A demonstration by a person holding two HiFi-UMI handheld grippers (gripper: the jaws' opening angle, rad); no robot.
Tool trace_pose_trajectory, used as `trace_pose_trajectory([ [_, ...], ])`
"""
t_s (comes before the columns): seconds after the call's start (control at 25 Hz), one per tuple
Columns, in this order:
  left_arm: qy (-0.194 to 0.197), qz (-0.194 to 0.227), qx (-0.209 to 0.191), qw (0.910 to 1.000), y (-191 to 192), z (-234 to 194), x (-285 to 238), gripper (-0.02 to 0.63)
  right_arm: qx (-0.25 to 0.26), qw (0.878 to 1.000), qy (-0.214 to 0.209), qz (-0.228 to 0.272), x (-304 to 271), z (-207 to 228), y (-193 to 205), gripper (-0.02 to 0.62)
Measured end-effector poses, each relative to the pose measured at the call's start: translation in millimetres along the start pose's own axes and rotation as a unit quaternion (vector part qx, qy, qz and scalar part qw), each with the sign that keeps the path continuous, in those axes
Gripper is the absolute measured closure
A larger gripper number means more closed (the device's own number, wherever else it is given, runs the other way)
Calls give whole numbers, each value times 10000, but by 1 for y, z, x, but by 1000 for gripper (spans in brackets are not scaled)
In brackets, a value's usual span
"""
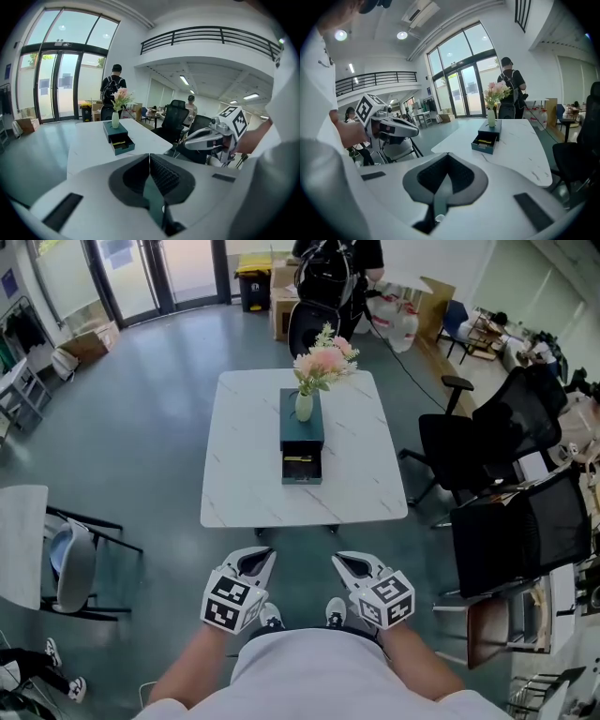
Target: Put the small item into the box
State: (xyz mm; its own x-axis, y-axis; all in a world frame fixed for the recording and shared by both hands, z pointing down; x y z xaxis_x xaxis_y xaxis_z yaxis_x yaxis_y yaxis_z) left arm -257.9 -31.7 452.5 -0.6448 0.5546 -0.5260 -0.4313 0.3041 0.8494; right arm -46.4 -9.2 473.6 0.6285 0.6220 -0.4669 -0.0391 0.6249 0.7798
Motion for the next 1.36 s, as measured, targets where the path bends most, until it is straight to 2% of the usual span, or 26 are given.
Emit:
trace_pose_trajectory([
  [0.56, -150, -126, 16, 9998, -13, 23, -18, 589, -35, 9998, -207, -53, 11, 31, 4, 580],
  [1.36, -186, -197, 16, 9996, -11, 15, -14, 589, -58, 9995, -275, -131, 4, 27, 2, 580],
])
Point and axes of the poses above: the fingertips, and each gripper's own axes: x backward along the fingers, z to its right, y out of its underside, the point moved 7 cm from there along x, backward along the fingers, and after that the axes turned 14 degrees about -x, right-handed, at the moved point
